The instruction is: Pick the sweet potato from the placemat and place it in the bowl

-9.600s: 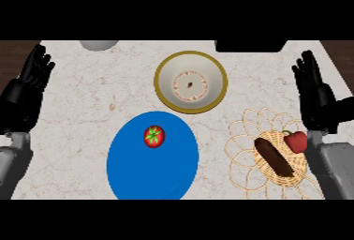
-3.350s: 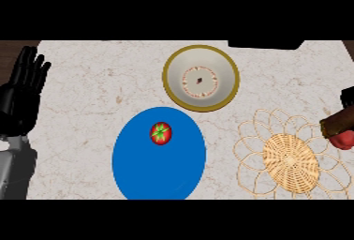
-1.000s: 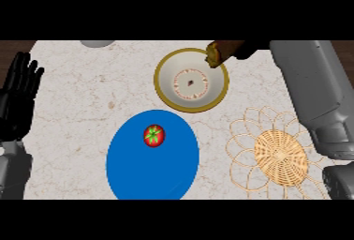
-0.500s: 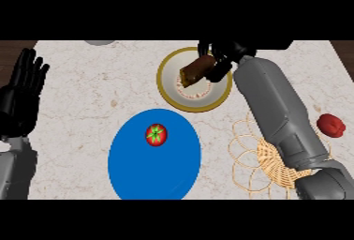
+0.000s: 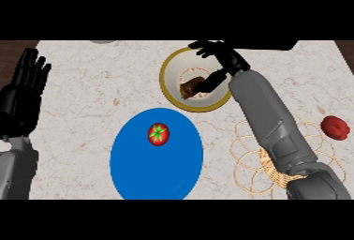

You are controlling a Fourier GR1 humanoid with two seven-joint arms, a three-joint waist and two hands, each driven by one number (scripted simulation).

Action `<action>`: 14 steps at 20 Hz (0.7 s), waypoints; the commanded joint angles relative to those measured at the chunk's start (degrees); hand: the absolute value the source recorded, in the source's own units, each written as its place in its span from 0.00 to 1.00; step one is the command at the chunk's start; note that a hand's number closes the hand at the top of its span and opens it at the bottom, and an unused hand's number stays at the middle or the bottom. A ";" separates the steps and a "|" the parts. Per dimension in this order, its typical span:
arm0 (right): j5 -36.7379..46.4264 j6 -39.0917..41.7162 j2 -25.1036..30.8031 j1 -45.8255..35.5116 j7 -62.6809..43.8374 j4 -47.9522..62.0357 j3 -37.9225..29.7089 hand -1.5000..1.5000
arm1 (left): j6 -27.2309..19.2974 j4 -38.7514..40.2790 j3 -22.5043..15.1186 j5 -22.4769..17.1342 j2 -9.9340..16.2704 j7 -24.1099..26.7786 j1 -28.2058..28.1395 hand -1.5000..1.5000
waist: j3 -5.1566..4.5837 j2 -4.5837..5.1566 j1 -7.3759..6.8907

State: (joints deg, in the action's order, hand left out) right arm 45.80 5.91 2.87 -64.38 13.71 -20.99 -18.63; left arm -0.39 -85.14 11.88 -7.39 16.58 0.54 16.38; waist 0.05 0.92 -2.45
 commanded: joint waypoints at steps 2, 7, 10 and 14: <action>-6.26 -5.19 1.42 0.24 6.19 -0.71 -6.58 0.00 | -0.99 1.60 -0.83 1.63 -0.57 0.88 1.34 0.50 | 0.03 0.30 0.31; -10.18 -8.96 5.72 -1.03 6.66 0.72 -11.68 0.00 | -1.05 1.47 0.09 1.10 0.14 -0.05 2.10 0.50 | 0.02 0.32 0.06; -11.95 -8.06 11.27 -0.75 6.44 2.81 -14.32 0.00 | -0.06 -1.77 -0.58 0.43 -0.31 -0.32 -0.32 0.50 | 0.05 0.42 -0.88; -14.94 -3.34 16.80 1.72 9.21 5.36 -17.28 0.00 | -0.41 1.54 0.51 0.53 0.73 -0.65 2.99 0.50 | 0.07 0.65 -0.13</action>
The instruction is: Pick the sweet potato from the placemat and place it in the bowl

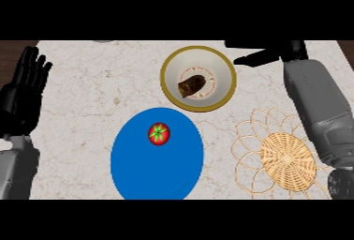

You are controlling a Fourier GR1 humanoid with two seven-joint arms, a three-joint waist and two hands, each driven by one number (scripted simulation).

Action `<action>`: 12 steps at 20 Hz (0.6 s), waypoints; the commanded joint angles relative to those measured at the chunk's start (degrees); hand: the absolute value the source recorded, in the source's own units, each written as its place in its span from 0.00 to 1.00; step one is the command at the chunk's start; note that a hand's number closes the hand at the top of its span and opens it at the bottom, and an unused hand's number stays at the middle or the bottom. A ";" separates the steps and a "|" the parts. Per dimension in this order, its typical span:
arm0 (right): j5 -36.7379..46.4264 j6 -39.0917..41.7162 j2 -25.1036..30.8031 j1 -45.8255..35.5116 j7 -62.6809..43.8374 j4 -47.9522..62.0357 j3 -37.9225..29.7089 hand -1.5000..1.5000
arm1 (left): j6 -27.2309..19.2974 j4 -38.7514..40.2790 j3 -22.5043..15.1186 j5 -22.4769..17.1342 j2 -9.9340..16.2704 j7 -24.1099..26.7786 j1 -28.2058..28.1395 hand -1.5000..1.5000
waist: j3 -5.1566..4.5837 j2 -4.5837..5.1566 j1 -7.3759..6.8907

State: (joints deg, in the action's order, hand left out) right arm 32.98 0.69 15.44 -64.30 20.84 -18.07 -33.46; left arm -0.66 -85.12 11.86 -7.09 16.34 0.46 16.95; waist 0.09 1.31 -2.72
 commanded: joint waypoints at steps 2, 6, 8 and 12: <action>-3.72 7.34 10.10 1.64 3.20 3.00 -4.13 0.00 | -1.97 -1.88 -1.73 1.14 -1.61 -1.88 1.67 0.50 | 0.15 0.45 -0.55; -5.28 11.08 13.55 3.71 6.68 4.97 -5.58 0.00 | -0.37 1.01 -1.31 1.24 -1.30 1.40 0.10 0.50 | 0.11 0.54 -0.65; -6.18 13.66 16.63 3.62 7.28 5.43 -6.64 0.00 | 0.69 0.00 -0.24 0.03 0.32 0.59 1.59 0.50 | 0.19 0.88 -1.50; -6.15 17.52 19.38 6.92 10.87 6.69 -6.62 0.00 | -0.99 -1.72 -2.00 0.78 -1.55 -1.58 2.28 0.50 | 0.30 0.86 -1.85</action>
